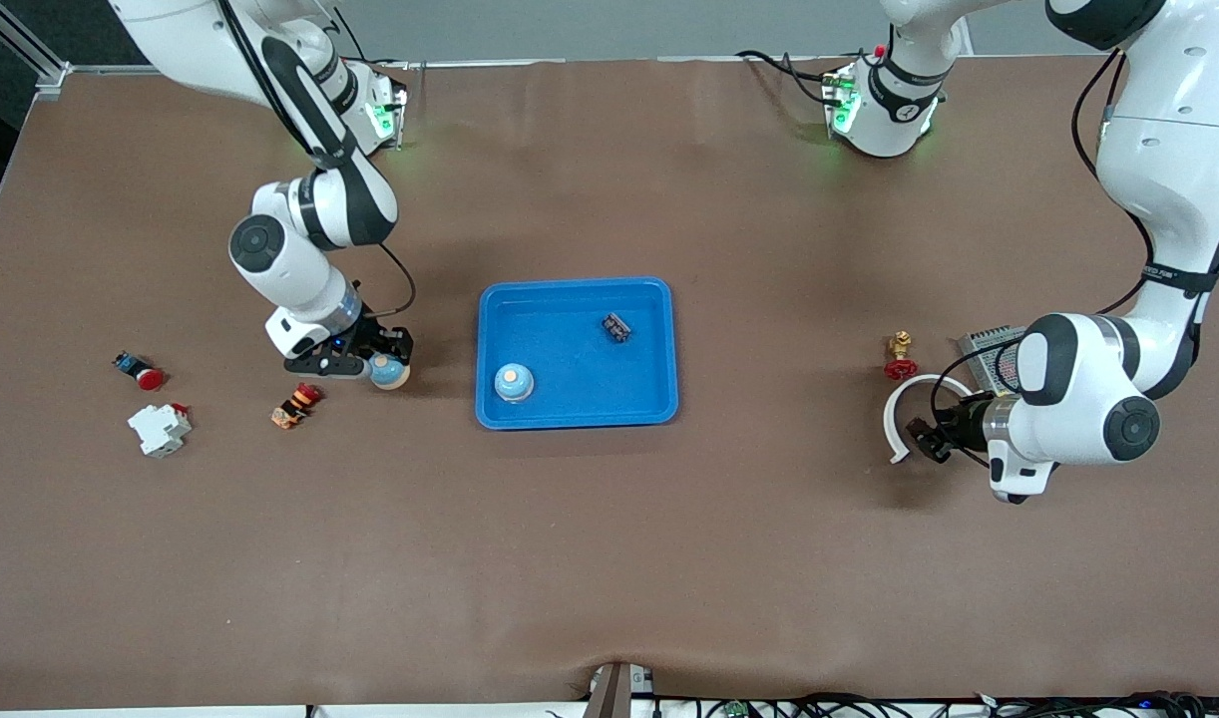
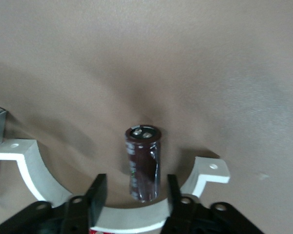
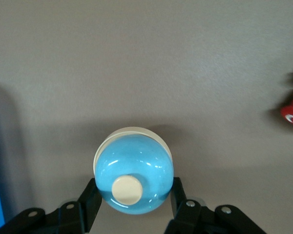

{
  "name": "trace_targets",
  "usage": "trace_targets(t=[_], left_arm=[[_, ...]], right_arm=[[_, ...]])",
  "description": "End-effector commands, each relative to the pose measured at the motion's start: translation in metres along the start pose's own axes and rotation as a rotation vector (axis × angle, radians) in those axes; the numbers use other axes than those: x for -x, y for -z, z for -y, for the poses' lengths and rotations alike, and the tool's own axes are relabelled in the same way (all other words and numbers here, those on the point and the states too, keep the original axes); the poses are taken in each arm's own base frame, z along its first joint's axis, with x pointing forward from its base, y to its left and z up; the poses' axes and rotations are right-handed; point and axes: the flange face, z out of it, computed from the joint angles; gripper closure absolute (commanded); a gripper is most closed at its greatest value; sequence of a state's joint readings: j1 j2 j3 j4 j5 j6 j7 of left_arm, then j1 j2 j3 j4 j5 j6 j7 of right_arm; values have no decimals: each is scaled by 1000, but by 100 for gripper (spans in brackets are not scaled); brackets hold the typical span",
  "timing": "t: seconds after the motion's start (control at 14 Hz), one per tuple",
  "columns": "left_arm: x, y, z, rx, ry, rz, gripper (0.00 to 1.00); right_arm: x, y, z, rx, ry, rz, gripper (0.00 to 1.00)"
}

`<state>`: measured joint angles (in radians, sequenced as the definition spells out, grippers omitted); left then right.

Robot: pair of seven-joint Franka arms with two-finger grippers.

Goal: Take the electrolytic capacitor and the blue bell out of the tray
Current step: 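Set the bell down with the right gripper while the left gripper releases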

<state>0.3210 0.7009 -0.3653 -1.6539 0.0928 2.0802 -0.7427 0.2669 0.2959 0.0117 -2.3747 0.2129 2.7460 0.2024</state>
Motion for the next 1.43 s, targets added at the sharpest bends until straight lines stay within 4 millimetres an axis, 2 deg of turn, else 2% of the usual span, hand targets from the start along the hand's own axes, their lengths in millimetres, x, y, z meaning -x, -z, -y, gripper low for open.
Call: trace_targets(t=[0.0,0.07,0.14,0.36,0.43,0.64,0.86,0.93,1.0,1.07,1.14,1.35], left_arm=[[25,34,-21,-15,-32,-24,0],[34,41,-33,-8,-20,-34,0],[50,47,-50,-8,-15,-49,0],[122,62,-109,-8,-23,-96,0],[150,59,-129,-12,-17,-103,0],[224,43,-182,-15,-7,-125,0],[291,8,-220,15,-19,-121,0],[305,-13,-231,44,9,-117,0],[332,-25,-241,67,31,-123,0],[352,-34,-249,75,34,-126,0],[375,-45,-257,86,18,-122,0],[414,-72,-270,123,2,-116,0]], right_arm=[[-20,-10,7,-26,-64,12,100],[-23,-15,7,-30,-81,24,100],[-28,-19,8,-38,-100,35,100],[-34,-22,11,-55,-133,63,100],[-35,-22,12,-59,-140,67,100],[-37,-24,10,-59,-146,68,100],[-35,-25,16,-75,-184,73,100],[-36,-28,16,-79,-196,77,100],[-36,-29,18,-89,-231,81,65],[-33,-30,24,-90,-243,80,1],[-30,-31,32,-90,-236,84,0],[-28,-31,34,-88,-247,90,0]])
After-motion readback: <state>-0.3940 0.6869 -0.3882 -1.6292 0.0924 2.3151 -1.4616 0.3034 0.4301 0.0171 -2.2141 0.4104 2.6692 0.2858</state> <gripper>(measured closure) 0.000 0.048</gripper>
